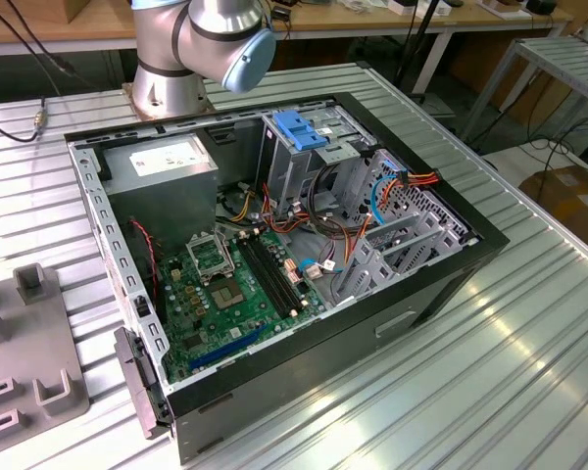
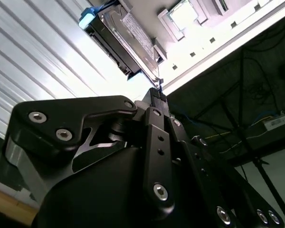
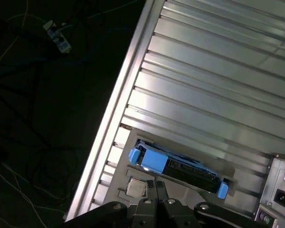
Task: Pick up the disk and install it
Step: 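Pick up the disk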
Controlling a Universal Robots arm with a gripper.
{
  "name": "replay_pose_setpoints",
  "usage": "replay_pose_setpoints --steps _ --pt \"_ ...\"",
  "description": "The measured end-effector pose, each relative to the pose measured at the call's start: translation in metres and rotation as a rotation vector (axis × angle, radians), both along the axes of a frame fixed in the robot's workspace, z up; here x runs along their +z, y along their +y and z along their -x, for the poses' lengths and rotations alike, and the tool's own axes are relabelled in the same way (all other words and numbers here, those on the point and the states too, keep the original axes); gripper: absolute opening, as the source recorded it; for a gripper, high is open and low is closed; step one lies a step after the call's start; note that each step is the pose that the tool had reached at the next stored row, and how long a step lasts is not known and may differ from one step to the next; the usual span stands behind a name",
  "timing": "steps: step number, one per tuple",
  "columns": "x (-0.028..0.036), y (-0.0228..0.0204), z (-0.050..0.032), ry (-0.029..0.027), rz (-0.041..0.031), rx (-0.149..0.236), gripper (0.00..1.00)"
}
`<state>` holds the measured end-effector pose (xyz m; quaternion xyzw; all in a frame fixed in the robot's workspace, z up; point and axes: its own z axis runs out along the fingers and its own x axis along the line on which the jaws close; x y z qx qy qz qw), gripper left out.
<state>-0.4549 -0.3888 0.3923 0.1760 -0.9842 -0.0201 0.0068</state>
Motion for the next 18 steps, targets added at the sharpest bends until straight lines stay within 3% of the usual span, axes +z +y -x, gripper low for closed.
replay_pose_setpoints --steps 11,18 --pt "-0.0003 0.0 0.0 -0.0001 0.0001 0.169 0.1" --pt "-0.0003 0.0 0.0 0.0 0.0001 0.247 0.1"
